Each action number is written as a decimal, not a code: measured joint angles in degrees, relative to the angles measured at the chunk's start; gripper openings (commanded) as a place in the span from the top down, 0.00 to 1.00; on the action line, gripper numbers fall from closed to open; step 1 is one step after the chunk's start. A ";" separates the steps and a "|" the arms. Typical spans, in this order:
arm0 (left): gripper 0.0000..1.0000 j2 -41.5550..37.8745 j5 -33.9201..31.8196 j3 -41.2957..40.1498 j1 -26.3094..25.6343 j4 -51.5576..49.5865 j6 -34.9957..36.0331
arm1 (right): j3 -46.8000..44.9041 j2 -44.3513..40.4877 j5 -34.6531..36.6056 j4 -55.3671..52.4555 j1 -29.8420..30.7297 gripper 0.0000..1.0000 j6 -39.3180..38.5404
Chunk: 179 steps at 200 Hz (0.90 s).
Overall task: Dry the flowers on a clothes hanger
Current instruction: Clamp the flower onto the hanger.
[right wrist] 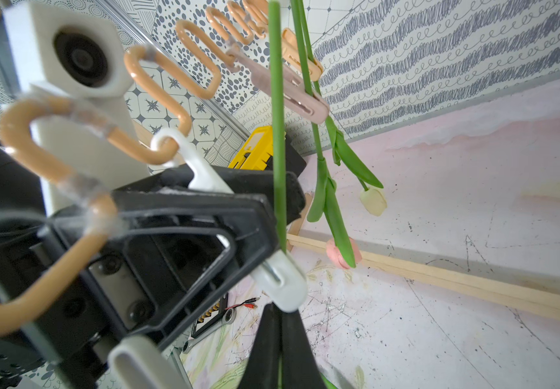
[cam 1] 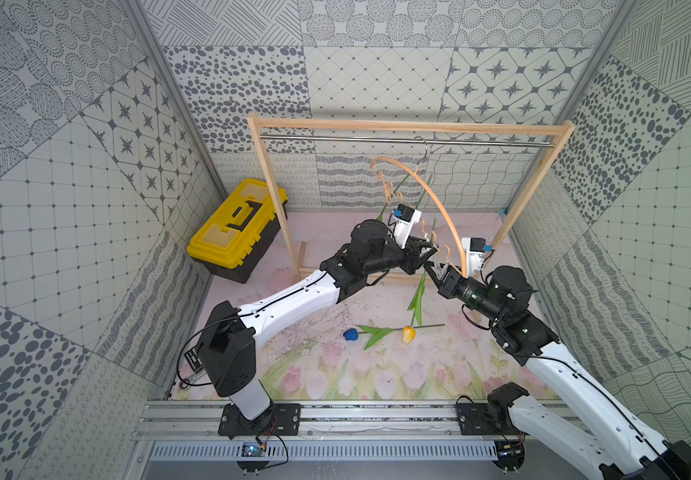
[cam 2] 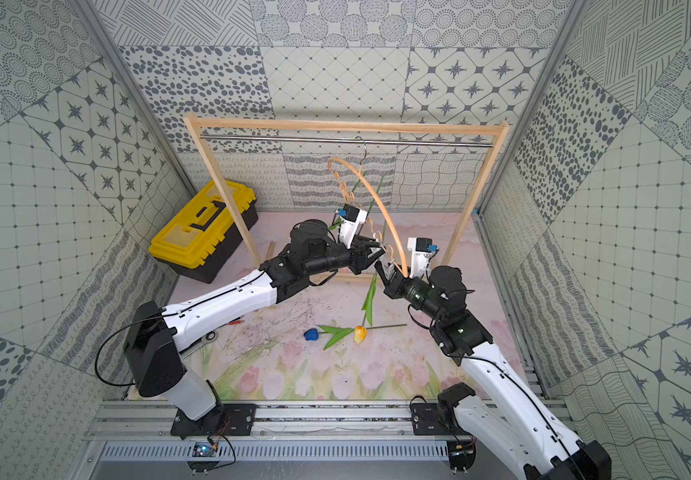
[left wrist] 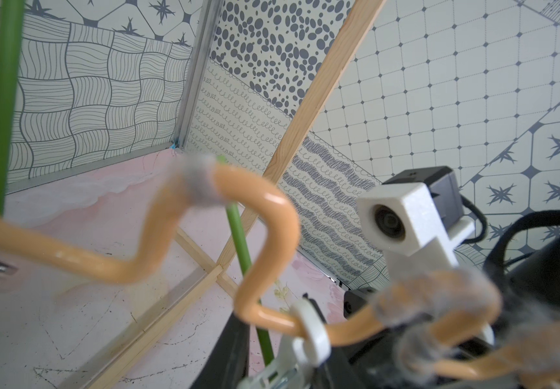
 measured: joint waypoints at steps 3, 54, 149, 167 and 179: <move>0.85 -0.04 0.00 0.00 0.00 -0.02 0.00 | 0.00 0.00 0.00 0.02 0.00 1.00 -0.11; 0.69 -0.52 0.00 -0.04 0.00 -0.24 -0.13 | -0.02 -0.04 -0.20 0.44 0.02 1.00 -1.95; 0.43 -0.90 0.63 -0.50 -0.04 -0.37 -1.03 | -1.46 -1.29 0.26 0.74 0.02 1.00 -3.63; 0.41 -1.03 0.52 -0.83 -0.04 -0.35 -0.98 | -1.79 -1.57 0.48 0.74 0.02 0.81 -3.80; 0.39 -1.27 0.42 -1.22 -0.04 -0.44 -0.96 | -1.88 -1.60 0.72 0.68 0.02 0.72 -3.63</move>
